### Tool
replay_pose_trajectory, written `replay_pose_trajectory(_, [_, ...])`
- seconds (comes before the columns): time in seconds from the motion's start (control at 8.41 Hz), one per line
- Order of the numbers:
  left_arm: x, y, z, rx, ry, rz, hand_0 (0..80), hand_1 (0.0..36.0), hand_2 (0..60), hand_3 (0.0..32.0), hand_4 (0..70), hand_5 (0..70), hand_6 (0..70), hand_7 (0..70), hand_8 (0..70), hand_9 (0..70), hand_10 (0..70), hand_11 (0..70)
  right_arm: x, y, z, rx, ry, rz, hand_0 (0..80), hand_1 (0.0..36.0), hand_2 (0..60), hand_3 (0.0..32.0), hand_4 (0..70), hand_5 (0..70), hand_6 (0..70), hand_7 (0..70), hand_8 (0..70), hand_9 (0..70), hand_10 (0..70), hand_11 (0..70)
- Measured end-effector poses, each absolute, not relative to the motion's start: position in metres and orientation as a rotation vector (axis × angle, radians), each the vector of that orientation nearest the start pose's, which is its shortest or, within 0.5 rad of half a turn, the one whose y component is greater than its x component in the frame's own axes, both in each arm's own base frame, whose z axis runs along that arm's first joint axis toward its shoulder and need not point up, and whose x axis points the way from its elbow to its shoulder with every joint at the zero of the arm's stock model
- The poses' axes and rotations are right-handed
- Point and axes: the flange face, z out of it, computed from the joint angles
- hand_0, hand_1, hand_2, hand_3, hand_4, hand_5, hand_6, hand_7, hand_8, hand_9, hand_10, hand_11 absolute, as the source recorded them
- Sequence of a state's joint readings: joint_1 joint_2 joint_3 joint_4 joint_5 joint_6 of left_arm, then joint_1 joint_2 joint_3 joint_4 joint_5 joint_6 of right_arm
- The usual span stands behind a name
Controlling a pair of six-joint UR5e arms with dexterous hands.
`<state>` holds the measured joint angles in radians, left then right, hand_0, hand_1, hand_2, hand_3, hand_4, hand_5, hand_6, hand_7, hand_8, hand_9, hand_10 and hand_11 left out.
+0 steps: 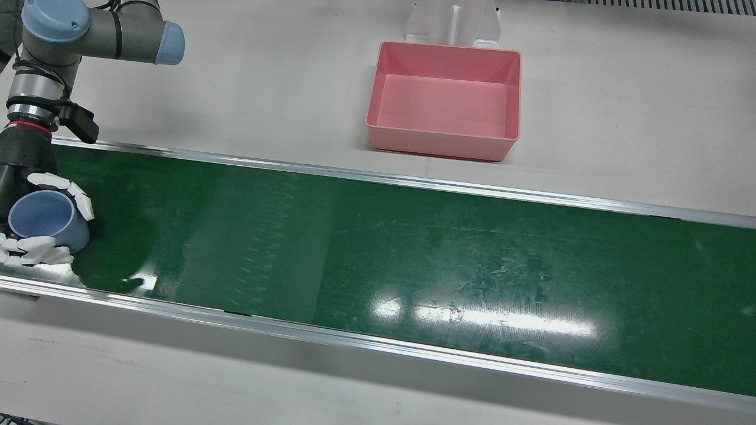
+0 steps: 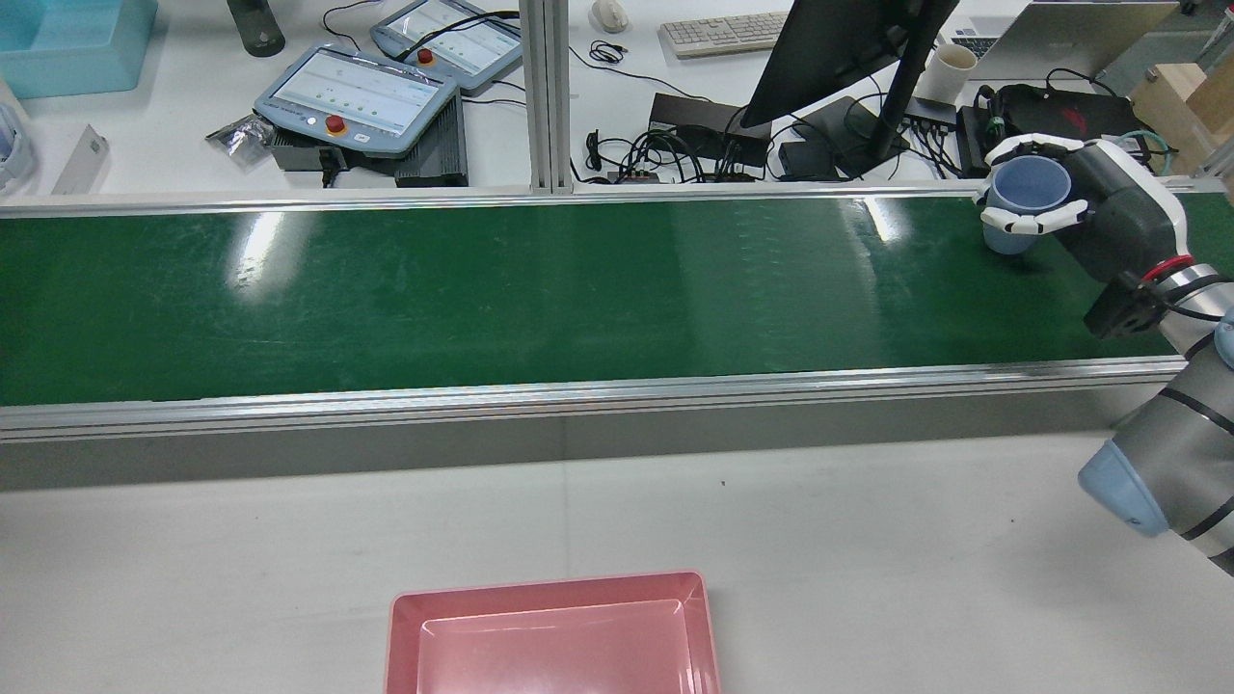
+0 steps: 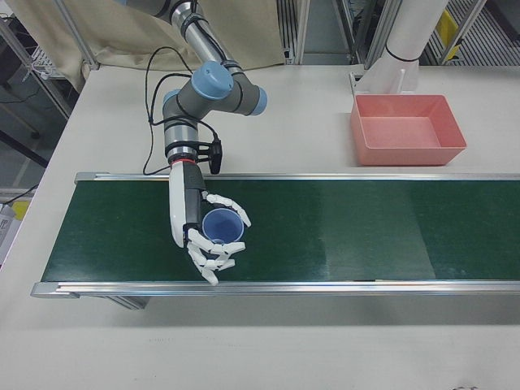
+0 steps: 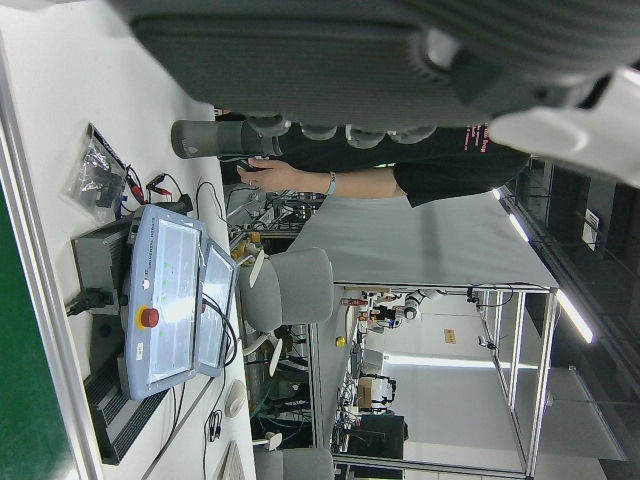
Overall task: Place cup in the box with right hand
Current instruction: 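Close the right hand fingers around the cup's side, then lift the cup off the conveyor and carry it toward the pink box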
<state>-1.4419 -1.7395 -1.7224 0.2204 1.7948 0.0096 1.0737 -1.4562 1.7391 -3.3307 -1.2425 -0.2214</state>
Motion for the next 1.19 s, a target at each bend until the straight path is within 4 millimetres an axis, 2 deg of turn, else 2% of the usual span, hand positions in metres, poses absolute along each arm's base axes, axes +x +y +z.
replay_pose_trajectory(0.12, [-0.040, -0.560, 0.547, -0.345, 2.126, -1.917, 0.0, 0.0, 0.0, 0.0, 0.0, 0.0, 0.0, 0.0, 0.0, 0.0, 0.0, 0.0, -0.097, -0.545, 0.544, -0.029, 2.532, -2.196, 80.0, 36.0, 60.0, 0.0, 32.9, 33.9, 56.9, 70.0, 70.0, 70.0, 70.0, 70.0])
replay_pose_trajectory(0.24, [-0.040, -0.560, 0.547, -0.344, 2.126, -1.916, 0.0, 0.0, 0.0, 0.0, 0.0, 0.0, 0.0, 0.0, 0.0, 0.0, 0.0, 0.0, -0.085, -0.543, 0.512, -0.031, 2.554, -2.124, 79.7, 36.0, 60.0, 0.0, 34.4, 33.7, 56.7, 70.0, 70.0, 70.0, 70.0, 70.0])
replay_pose_trajectory(0.36, [-0.040, -0.560, 0.547, -0.344, 2.126, -1.916, 0.0, 0.0, 0.0, 0.0, 0.0, 0.0, 0.0, 0.0, 0.0, 0.0, 0.0, 0.0, -0.076, -0.538, 0.469, -0.026, 2.582, -2.052, 80.0, 36.0, 60.0, 0.0, 33.5, 33.5, 56.5, 70.0, 70.0, 70.0, 69.4, 70.0])
replay_pose_trajectory(0.48, [-0.040, -0.560, 0.547, -0.344, 2.126, -1.916, 0.0, 0.0, 0.0, 0.0, 0.0, 0.0, 0.0, 0.0, 0.0, 0.0, 0.0, 0.0, -0.080, -0.527, 0.428, 0.011, 2.627, -1.980, 80.0, 36.0, 60.0, 0.0, 33.7, 33.3, 56.2, 70.0, 70.0, 70.0, 68.6, 70.0])
replay_pose_trajectory(0.59, [-0.040, -0.560, 0.547, -0.344, 2.126, -1.915, 0.0, 0.0, 0.0, 0.0, 0.0, 0.0, 0.0, 0.0, 0.0, 0.0, 0.0, 0.0, -0.109, -0.507, 0.386, 0.119, 2.709, -1.898, 80.0, 36.0, 60.0, 0.0, 37.6, 33.1, 56.0, 70.0, 70.0, 70.0, 67.8, 70.0])
replay_pose_trajectory(0.71, [-0.040, -0.560, 0.547, -0.344, 2.126, -1.916, 0.0, 0.0, 0.0, 0.0, 0.0, 0.0, 0.0, 0.0, 0.0, 0.0, 0.0, 0.0, -0.157, -0.477, 0.351, 0.263, 2.810, -1.824, 80.0, 36.0, 60.0, 0.0, 35.1, 32.9, 55.7, 70.0, 70.0, 70.0, 67.0, 70.0])
replay_pose_trajectory(0.83, [-0.040, -0.560, 0.547, -0.344, 2.126, -1.916, 0.0, 0.0, 0.0, 0.0, 0.0, 0.0, 0.0, 0.0, 0.0, 0.0, 0.0, 0.0, -0.207, -0.437, 0.321, 0.388, 2.902, -1.760, 80.0, 36.0, 60.0, 0.0, 32.9, 32.7, 55.4, 70.0, 70.0, 70.0, 66.5, 70.0])
replay_pose_trajectory(0.95, [-0.040, -0.560, 0.547, -0.344, 2.125, -1.917, 0.0, 0.0, 0.0, 0.0, 0.0, 0.0, 0.0, 0.0, 0.0, 0.0, 0.0, 0.0, -0.246, -0.398, 0.299, 0.486, 2.966, -1.711, 80.0, 36.0, 60.0, 0.0, 35.2, 32.7, 55.4, 70.0, 70.0, 70.0, 66.6, 70.0])
replay_pose_trajectory(1.19, [-0.040, -0.560, 0.548, -0.344, 2.126, -1.917, 0.0, 0.0, 0.0, 0.0, 0.0, 0.0, 0.0, 0.0, 0.0, 0.0, 0.0, 0.0, -0.298, -0.346, 0.281, 0.646, 3.043, -1.660, 80.0, 36.0, 60.0, 0.0, 31.8, 32.8, 55.2, 70.0, 70.0, 70.0, 66.7, 70.0])
